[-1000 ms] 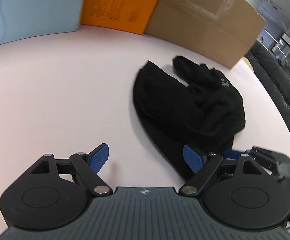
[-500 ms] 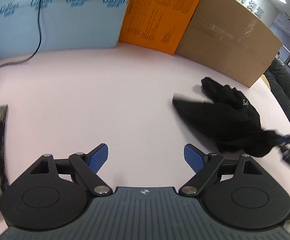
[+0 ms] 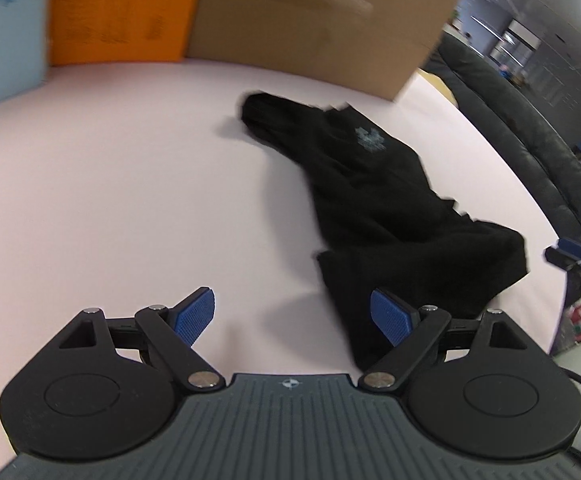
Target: Fold clothes
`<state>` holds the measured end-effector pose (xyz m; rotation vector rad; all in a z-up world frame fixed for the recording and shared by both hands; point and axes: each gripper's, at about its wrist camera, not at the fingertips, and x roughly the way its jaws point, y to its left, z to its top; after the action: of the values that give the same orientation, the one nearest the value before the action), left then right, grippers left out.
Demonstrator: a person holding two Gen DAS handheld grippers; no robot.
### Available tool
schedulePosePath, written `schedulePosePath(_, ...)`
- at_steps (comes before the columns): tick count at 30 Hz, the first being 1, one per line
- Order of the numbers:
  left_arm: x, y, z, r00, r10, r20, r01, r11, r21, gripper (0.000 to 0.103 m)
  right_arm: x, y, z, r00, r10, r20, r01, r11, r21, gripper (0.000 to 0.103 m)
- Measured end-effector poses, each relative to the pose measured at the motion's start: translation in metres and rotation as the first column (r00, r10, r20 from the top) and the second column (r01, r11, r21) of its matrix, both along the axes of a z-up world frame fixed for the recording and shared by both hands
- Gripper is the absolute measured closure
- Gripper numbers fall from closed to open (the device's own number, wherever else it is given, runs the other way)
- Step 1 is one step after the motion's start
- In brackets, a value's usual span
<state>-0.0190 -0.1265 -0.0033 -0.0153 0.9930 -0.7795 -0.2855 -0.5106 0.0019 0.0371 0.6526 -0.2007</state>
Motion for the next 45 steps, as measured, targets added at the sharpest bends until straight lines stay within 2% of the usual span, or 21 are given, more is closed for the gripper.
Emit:
schedulePosePath(2, -0.003, -0.02, -0.006, 0.999, -0.037, -0.01, 0.037, 0.999, 0.011, 0.019, -0.007, 0.001, -0.011, 1.0, -0.025, -0.006, 0.025, 0.997, 0.072, 0.041)
schedulePosePath(4, -0.005, -0.039, -0.012, 0.998, -0.061, -0.019, 0.062, 0.998, 0.018, 0.019, -0.009, -0.006, -0.019, 1.0, -0.028, -0.003, 0.028, 0.987, 0.16, 0.031)
schedulePosePath(5, -0.006, -0.046, -0.014, 0.998, -0.066, -0.02, 0.066, 0.998, 0.015, 0.019, -0.01, -0.009, -0.023, 1.0, -0.027, 0.0, 0.027, 0.978, 0.206, 0.03)
schedulePosePath(7, -0.009, -0.052, -0.015, 0.997, -0.073, 0.002, 0.073, 0.996, -0.051, 0.036, -0.009, -0.017, -0.025, 0.999, -0.03, 0.017, 0.024, 0.959, 0.281, 0.025)
schedulePosePath(8, -0.008, -0.053, -0.014, 0.998, -0.065, 0.007, 0.065, 0.995, -0.075, 0.06, -0.008, -0.02, -0.027, 0.999, -0.033, 0.027, 0.023, 0.949, 0.314, 0.022)
schedulePosePath(9, -0.008, -0.054, -0.014, 0.999, -0.053, 0.009, 0.053, 0.994, -0.092, 0.076, -0.007, -0.024, -0.027, 0.998, -0.038, 0.04, 0.022, 0.938, 0.346, 0.019)
schedulePosePath(11, -0.005, -0.05, -0.01, 1.0, -0.007, 0.018, 0.009, 0.994, -0.107, 0.086, -0.005, -0.035, -0.03, 0.995, -0.071, 0.07, 0.034, 0.904, 0.426, 0.017)
schedulePosePath(12, -0.004, -0.044, -0.006, 0.999, 0.022, 0.035, -0.018, 0.993, -0.115, 0.086, -0.003, -0.041, -0.033, 0.992, -0.096, 0.078, 0.048, 0.88, 0.472, 0.016)
schedulePosePath(15, -0.001, -0.026, -0.001, 0.991, 0.106, 0.077, -0.1, 0.992, -0.08, 0.087, -0.001, -0.057, -0.048, 0.98, -0.189, 0.068, 0.106, 0.774, 0.625, 0.016)
schedulePosePath(17, -0.001, -0.009, 0.001, 0.986, 0.144, 0.081, -0.138, 0.988, -0.066, 0.087, 0.006, -0.057, -0.058, 0.98, -0.194, 0.049, 0.111, 0.732, 0.672, 0.016)
schedulePosePath(20, -0.007, 0.016, 0.004, 0.978, 0.183, 0.099, -0.179, 0.983, -0.048, 0.087, 0.022, -0.045, -0.068, 0.989, -0.146, 0.029, 0.087, 0.723, 0.685, 0.015)
schedulePosePath(22, -0.013, 0.035, 0.008, 0.969, 0.217, 0.121, -0.215, 0.976, -0.03, 0.089, 0.031, -0.036, -0.07, 0.993, -0.107, 0.04, 0.05, 0.724, 0.688, 0.009)
schedulePosePath(25, -0.017, 0.067, 0.013, 0.954, 0.271, 0.131, -0.272, 0.962, -0.011, 0.09, 0.047, -0.026, -0.07, 0.997, -0.062, 0.039, 0.018, 0.727, 0.686, 0.008)
schedulePosePath(26, -0.017, 0.077, 0.015, 0.948, 0.29, 0.132, -0.292, 0.957, -0.005, 0.089, 0.05, -0.025, -0.069, 0.997, -0.06, 0.041, 0.016, 0.735, 0.678, 0.008)
schedulePosePath(27, -0.017, 0.087, 0.018, 0.942, 0.308, 0.133, -0.311, 0.95, 0.003, 0.083, 0.053, -0.025, -0.067, 0.997, -0.063, 0.045, 0.017, 0.743, 0.669, 0.008)
schedulePosePath(30, -0.01, 0.116, 0.036, 0.905, 0.378, 0.194, -0.392, 0.919, 0.035, 0.066, 0.062, -0.032, -0.058, 0.992, -0.102, 0.069, 0.035, 0.773, 0.634, 0.008)
schedulePosePath(33, 0.008, 0.14, 0.073, 0.86, 0.408, 0.306, -0.442, 0.896, 0.049, 0.062, 0.073, -0.045, -0.046, 0.989, -0.119, 0.088, 0.042, 0.798, 0.601, 0.008)
schedulePosePath(38, 0.041, 0.164, 0.168, 0.739, 0.438, 0.511, -0.507, 0.862, -0.006, 0.046, 0.097, -0.076, -0.012, 0.984, -0.112, 0.136, 0.013, 0.815, 0.579, 0.008)
schedulePosePath(43, 0.069, 0.154, 0.278, 0.633, 0.361, 0.685, -0.474, 0.88, -0.027, 0.042, 0.125, -0.123, 0.054, 0.964, -0.134, 0.228, -0.024, 0.814, 0.58, 0.007)
schedulePosePath(45, 0.079, 0.142, 0.316, 0.584, 0.334, 0.74, -0.467, 0.884, -0.03, 0.042, 0.137, -0.14, 0.087, 0.952, -0.134, 0.276, -0.043, 0.833, 0.551, 0.007)
